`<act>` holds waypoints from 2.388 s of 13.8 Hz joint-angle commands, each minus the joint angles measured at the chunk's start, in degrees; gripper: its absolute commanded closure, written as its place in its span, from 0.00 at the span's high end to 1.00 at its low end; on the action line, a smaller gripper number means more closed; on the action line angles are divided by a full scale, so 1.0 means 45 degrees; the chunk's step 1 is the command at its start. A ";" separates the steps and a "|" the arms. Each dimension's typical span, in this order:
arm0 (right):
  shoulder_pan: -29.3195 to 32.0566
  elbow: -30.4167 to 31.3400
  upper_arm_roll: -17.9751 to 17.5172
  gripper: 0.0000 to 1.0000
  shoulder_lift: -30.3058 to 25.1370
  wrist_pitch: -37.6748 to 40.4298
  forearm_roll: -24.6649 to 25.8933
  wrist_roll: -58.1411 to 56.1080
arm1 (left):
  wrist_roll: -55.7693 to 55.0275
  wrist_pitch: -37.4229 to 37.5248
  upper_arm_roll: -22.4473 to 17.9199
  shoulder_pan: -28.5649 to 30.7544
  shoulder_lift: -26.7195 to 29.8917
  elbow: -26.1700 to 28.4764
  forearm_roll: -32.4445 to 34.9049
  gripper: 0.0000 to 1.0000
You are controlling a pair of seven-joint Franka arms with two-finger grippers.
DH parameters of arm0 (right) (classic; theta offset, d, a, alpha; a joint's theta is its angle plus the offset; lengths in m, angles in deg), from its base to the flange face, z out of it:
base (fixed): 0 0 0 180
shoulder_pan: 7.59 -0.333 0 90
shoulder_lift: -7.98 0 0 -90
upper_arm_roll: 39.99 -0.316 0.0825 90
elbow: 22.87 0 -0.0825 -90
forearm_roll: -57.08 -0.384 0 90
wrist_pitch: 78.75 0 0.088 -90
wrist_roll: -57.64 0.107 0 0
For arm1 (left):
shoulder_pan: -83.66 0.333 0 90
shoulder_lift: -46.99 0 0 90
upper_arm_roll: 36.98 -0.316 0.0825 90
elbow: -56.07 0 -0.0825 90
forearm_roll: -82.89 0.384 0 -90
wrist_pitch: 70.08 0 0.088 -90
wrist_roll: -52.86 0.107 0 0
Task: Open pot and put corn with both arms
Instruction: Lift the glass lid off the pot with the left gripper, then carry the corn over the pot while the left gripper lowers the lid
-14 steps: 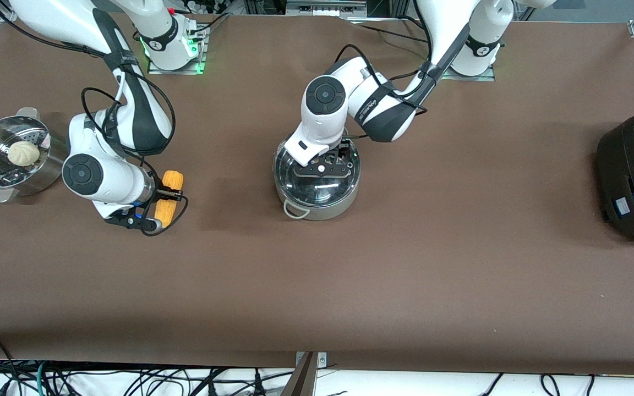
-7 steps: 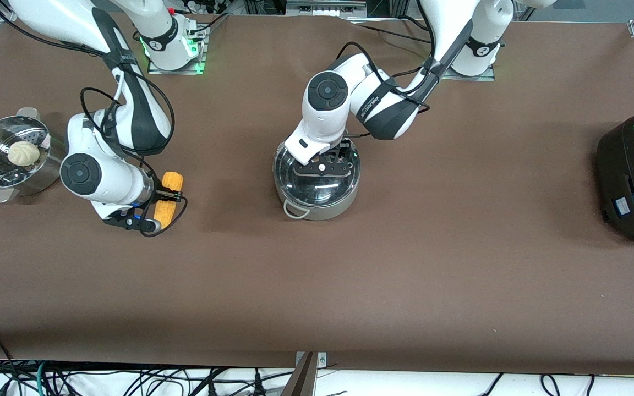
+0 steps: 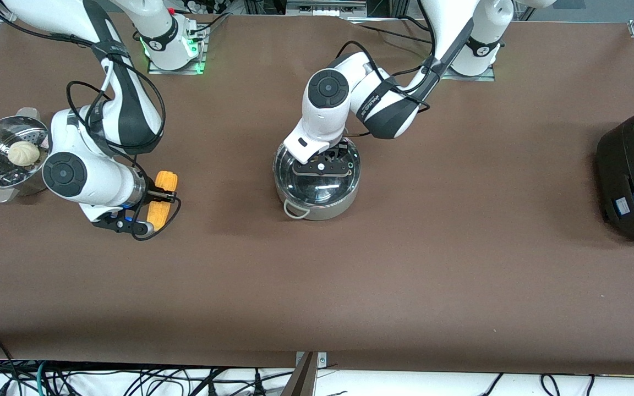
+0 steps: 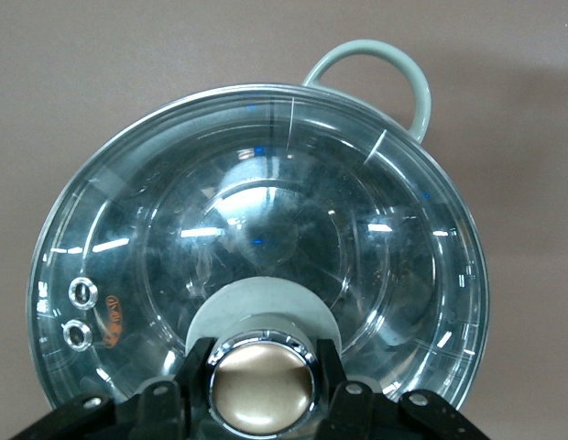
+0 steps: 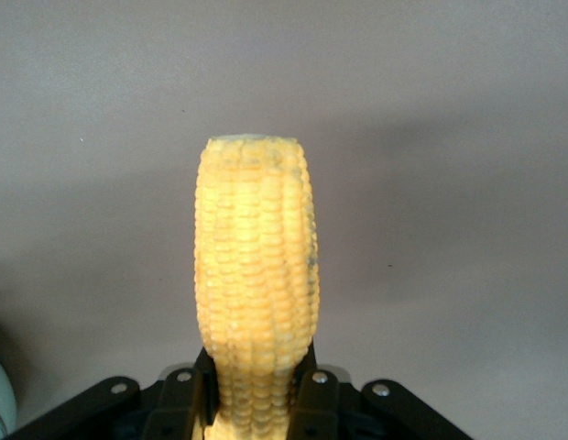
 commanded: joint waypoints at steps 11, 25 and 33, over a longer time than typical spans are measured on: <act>-0.1528 -0.2481 -0.1255 0.00 0.0057 0.1704 -0.2769 0.2407 | 0.7666 0.2489 -0.0748 0.5368 0.5311 0.4209 -0.1435 0.00; -0.5907 -0.2482 -0.1256 0.00 0.3297 -0.1990 -0.2711 0.3880 | 1.2048 -0.5344 -0.2745 0.6406 0.4024 1.0484 -0.1298 0.31; -0.5869 -0.2501 -0.1217 1.00 0.3710 -0.2831 -0.2378 0.3879 | 1.1719 -0.2329 -0.3018 0.6425 0.5835 0.9122 -0.1336 1.00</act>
